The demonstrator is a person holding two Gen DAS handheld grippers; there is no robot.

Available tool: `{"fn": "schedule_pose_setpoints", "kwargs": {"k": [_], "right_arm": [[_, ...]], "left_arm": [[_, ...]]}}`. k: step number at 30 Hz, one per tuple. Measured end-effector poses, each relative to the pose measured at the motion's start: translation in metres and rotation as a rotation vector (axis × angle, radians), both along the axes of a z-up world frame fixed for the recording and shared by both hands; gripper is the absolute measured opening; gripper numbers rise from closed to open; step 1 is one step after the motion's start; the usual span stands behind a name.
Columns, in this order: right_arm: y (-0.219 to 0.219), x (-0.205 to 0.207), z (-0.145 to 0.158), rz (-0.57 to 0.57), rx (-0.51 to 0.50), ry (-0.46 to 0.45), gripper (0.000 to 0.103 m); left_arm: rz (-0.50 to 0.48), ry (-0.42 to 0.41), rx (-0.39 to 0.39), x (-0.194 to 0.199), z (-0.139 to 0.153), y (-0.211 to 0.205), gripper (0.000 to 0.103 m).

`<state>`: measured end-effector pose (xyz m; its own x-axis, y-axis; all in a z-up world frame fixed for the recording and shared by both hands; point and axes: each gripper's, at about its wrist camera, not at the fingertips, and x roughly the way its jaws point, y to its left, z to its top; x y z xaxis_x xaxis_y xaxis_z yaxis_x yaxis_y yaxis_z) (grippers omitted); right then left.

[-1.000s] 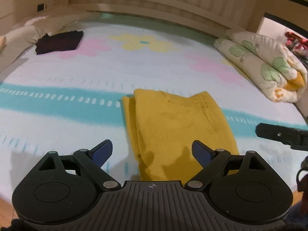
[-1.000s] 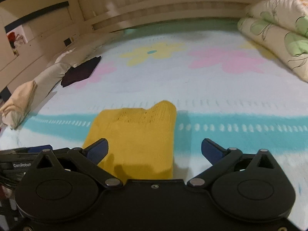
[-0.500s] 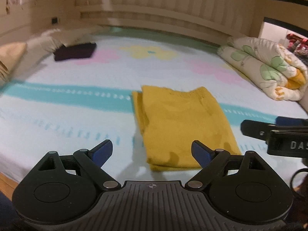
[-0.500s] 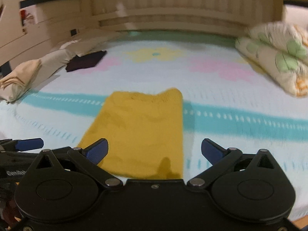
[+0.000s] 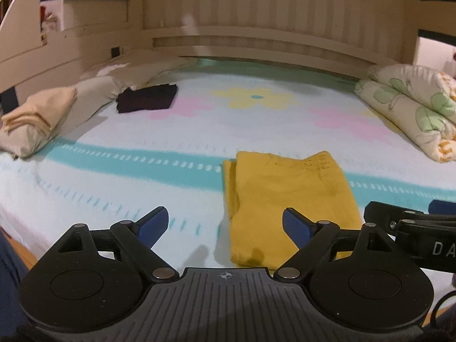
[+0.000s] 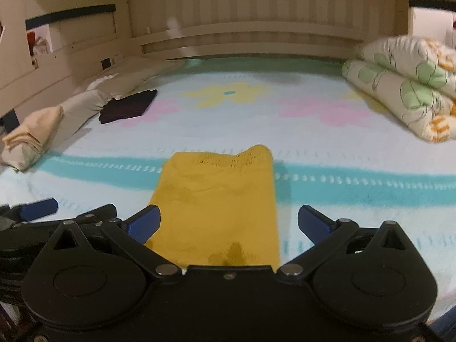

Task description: Fold small clothes

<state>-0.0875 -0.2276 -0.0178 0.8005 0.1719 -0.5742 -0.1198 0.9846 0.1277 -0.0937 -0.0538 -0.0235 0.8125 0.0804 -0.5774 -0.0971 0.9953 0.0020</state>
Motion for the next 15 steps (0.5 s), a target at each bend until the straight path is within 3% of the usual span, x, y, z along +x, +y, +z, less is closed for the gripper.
{"fn": "schedule_pose_setpoints", "kwargs": {"k": [8, 15], "right_arm": [[-0.009, -0.002, -0.004, 0.002, 0.020, 0.035, 0.102], [-0.014, -0.001, -0.006, -0.019, 0.034, 0.055, 0.102]], "left_arm": [[0.060, 0.014, -0.006, 0.001, 0.003, 0.006, 0.087], [0.049, 0.036, 0.006, 0.005, -0.001, 0.009, 0.087]]}}
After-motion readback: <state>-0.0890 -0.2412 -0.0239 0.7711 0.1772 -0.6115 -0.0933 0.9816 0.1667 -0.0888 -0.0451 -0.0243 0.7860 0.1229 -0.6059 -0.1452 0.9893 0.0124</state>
